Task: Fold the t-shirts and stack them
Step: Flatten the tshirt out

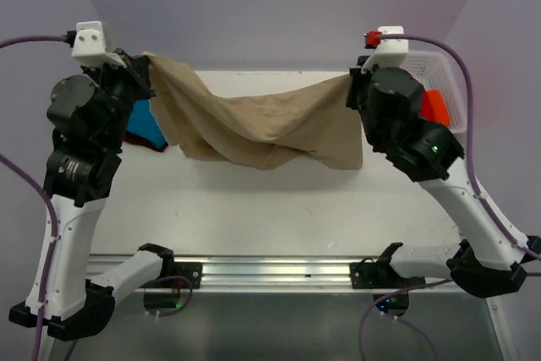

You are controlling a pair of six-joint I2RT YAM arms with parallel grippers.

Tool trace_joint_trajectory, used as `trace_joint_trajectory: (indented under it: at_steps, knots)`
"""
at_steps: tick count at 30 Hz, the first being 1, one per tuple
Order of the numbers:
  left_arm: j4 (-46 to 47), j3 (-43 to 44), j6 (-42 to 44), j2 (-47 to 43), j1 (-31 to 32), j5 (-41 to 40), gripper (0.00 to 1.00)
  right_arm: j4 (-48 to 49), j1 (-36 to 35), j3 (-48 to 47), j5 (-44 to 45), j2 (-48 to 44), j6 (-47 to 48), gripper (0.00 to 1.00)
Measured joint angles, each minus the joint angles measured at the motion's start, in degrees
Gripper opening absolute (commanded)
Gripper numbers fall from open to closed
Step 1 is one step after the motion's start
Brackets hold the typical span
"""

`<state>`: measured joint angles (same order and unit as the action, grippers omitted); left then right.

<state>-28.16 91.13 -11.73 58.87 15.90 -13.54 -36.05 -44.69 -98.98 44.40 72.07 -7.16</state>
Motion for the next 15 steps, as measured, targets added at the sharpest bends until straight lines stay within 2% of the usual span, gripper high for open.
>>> trace_joint_trajectory:
  at_steps: [4,8,12,15]
  knots:
    - [0.2,4.9,0.9,-3.6,0.0,4.3,0.0,4.5,0.0,0.7,0.0,-7.8,5.4,0.0]
    - [0.5,13.7,1.2,-4.2,0.0,9.5,0.0,7.6,0.0,-3.4,-0.1,-12.1,10.6,0.0]
    - [3.0,18.3,3.0,-2.2,0.0,12.2,0.0,9.7,0.0,-9.9,-0.2,-11.3,14.4,0.0]
    - [4.4,20.3,4.5,3.7,0.0,13.2,0.0,11.5,0.0,-12.4,0.3,-8.3,17.1,0.0]
